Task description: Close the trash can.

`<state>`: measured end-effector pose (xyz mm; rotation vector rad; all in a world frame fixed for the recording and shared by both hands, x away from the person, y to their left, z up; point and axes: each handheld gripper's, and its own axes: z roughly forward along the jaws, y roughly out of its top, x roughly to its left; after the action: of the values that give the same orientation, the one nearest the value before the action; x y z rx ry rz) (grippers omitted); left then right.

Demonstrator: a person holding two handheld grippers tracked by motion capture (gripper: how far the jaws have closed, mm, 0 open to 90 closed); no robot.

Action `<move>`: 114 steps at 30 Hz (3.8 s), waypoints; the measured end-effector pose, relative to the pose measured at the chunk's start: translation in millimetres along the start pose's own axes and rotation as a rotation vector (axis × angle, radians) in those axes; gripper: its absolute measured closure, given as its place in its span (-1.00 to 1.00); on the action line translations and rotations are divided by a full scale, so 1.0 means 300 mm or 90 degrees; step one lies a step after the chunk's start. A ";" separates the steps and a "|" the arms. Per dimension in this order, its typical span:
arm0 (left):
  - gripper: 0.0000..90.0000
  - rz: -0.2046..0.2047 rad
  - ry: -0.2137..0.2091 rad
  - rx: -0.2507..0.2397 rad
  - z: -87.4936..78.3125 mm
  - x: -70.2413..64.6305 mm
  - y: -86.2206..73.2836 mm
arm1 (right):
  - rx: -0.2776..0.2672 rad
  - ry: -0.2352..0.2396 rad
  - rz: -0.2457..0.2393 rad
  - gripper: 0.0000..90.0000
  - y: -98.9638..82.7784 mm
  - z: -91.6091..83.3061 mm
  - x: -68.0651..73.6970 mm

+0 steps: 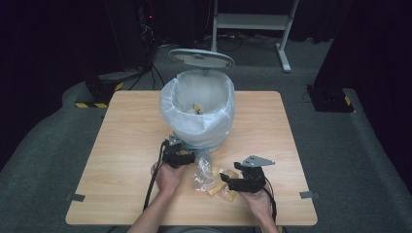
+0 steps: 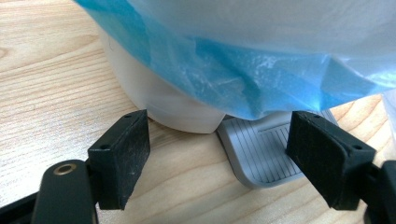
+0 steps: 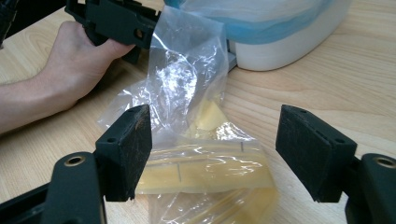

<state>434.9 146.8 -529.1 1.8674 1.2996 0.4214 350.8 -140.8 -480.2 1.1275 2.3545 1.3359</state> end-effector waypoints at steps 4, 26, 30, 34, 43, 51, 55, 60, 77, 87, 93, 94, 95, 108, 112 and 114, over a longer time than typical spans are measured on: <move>-0.52 0.000 0.000 0.000 0.000 0.000 0.000 | 0.009 0.004 -0.002 -0.41 -0.005 0.019 0.009; -0.52 0.000 0.000 0.000 0.000 0.000 0.000 | 0.100 -0.004 -0.026 -0.53 -0.055 0.136 0.016; -0.52 0.000 0.000 0.000 0.000 0.000 0.000 | 0.120 -0.012 -0.029 -0.50 -0.070 0.150 0.011; -0.52 -0.001 -0.001 0.000 0.000 0.000 0.000 | 0.112 -0.016 -0.028 -0.29 -0.073 0.145 0.009; -0.51 0.000 0.000 -0.001 0.000 0.000 0.000 | 0.115 -0.031 -0.053 0.48 -0.086 0.120 0.009; -0.51 0.000 0.000 -0.001 0.000 0.000 0.000 | 0.108 -0.025 -0.045 0.70 -0.100 0.100 -0.006; -0.51 0.000 0.000 -0.001 0.000 0.000 0.000 | 0.100 -0.023 -0.039 0.75 -0.103 0.077 -0.017; -0.51 0.000 0.000 -0.001 0.000 0.000 0.000 | 0.077 -0.030 -0.038 0.80 -0.109 0.042 -0.023; -0.51 0.000 0.000 0.000 0.000 0.000 0.000 | 0.055 -0.045 -0.033 0.92 -0.123 -0.060 -0.055; -0.51 0.000 0.000 0.000 0.000 0.000 0.000 | 0.045 -0.058 -0.033 0.94 -0.128 -0.109 -0.069; -0.51 0.000 0.000 0.000 0.000 0.000 0.000 | 0.041 -0.052 -0.031 0.95 -0.129 -0.146 -0.081; -0.51 0.000 0.000 0.000 0.000 0.000 0.000 | 0.040 -0.053 -0.031 0.95 -0.126 -0.153 -0.083; -0.51 0.000 0.000 0.000 0.000 0.000 0.000 | 0.039 -0.056 -0.031 0.95 -0.124 -0.158 -0.086; -0.51 -0.001 -0.001 -0.001 0.000 0.000 0.000 | 0.023 -0.069 -0.024 0.96 -0.071 -0.222 -0.095; -0.51 -0.002 -0.001 -0.001 0.000 0.000 0.000 | 0.019 -0.073 -0.025 0.96 -0.067 -0.234 -0.098; -0.51 -0.001 -0.001 -0.001 0.000 0.000 0.000 | 0.021 -0.076 -0.023 0.96 -0.067 -0.238 -0.099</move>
<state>434.9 146.8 -529.2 1.8652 1.3002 0.4193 324.2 -213.8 -461.3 1.1342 2.3077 1.1881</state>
